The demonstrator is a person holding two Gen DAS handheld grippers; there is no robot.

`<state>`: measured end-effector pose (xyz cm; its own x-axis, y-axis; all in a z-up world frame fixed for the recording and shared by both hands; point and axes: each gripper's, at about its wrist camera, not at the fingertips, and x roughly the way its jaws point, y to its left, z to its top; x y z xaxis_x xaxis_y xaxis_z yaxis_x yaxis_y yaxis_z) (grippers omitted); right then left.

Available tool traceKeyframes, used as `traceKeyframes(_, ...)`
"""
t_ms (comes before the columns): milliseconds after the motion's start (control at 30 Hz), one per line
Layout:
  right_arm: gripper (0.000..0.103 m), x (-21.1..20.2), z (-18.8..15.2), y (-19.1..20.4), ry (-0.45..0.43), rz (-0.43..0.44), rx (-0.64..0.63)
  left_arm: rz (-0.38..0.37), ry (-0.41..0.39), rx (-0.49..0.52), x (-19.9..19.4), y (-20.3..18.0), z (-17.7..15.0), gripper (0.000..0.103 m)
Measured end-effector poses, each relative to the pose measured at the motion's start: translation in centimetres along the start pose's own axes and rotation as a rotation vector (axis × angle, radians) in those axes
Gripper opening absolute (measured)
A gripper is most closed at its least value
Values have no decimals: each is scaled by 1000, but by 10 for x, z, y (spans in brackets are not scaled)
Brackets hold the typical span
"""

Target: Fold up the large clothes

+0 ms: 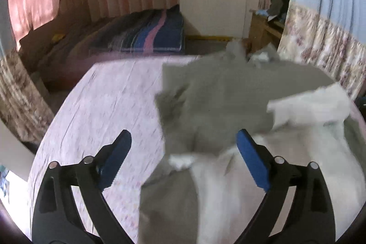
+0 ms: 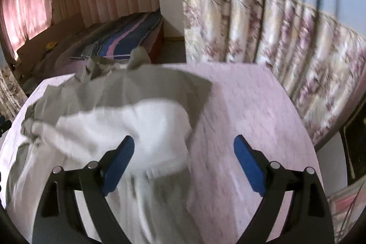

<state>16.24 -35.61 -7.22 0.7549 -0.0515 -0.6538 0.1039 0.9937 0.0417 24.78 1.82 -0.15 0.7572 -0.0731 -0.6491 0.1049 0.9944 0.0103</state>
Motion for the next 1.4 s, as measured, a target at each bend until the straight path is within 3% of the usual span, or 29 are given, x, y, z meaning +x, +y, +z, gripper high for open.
traceKeyframes(267, 89, 32, 39, 66, -14, 18, -50, -37, -27, -12, 36, -55, 60, 100)
traceKeyframes(467, 89, 72, 37, 93, 38, 28, -33, -90, 28, -44, 81, -96, 54, 100)
traceKeyframes(567, 89, 92, 30, 98, 71, 2, -53, -64, 89, -14, 113, -108, 40, 100)
traceKeyframes(667, 89, 109, 24, 97, 98, -39, -107, 26, 151, 30, 139, -104, 22, 100)
traceKeyframes(767, 89, 121, 21, 81, 119, -92, -110, 92, 172, 14, 151, -83, 17, 100)
traceKeyframes(867, 89, 131, 18, 58, 160, -84, -62, 142, 173, 10, 155, -59, 20, 99)
traceKeyframes(967, 88, 121, 18, 54, 137, -110, -43, 122, 192, 42, 156, -52, 19, 96)
traceKeyframes(1100, 89, 80, 11, 34, 89, -59, 19, 106, 174, 45, 144, -46, 18, 94)
traceKeyframes(1300, 90, 0, -39, -18, 79, 134, 158, -12, 77, 80, 57, -27, -14, 100)
traceKeyframes(1400, 90, -50, -78, -33, 69, 143, 144, -48, 52, 41, 6, -7, -40, 100)
